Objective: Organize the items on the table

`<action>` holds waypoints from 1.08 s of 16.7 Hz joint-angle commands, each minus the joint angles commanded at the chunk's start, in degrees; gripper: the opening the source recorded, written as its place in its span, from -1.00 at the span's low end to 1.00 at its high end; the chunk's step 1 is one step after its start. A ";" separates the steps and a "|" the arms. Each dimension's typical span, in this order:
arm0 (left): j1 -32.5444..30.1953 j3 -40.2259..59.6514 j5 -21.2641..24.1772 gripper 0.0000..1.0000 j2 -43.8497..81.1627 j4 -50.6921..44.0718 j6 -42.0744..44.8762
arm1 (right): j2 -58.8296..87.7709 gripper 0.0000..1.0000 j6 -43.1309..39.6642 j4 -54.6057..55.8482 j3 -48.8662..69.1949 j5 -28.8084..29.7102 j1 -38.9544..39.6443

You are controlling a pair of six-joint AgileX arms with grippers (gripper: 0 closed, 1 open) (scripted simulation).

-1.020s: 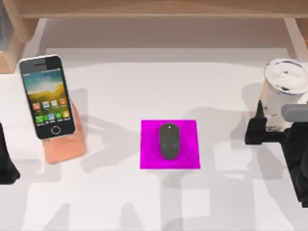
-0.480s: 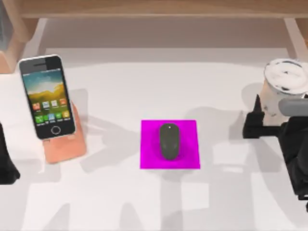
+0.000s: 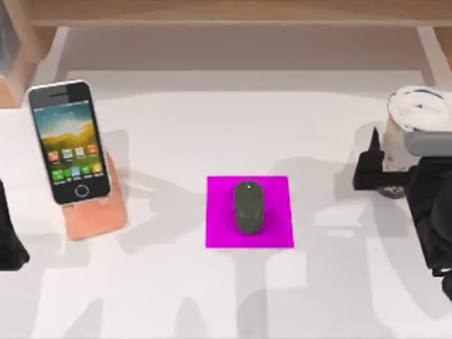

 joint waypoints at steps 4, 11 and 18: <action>0.00 0.00 0.00 1.00 0.00 0.00 0.00 | 0.00 0.40 0.00 0.00 0.00 0.00 0.00; 0.00 0.00 0.00 1.00 0.00 0.00 0.00 | 0.00 -0.66 0.00 0.00 0.00 0.00 0.00; 0.00 0.00 0.00 1.00 0.00 0.00 0.00 | 0.00 -1.00 0.00 0.00 0.00 0.00 0.00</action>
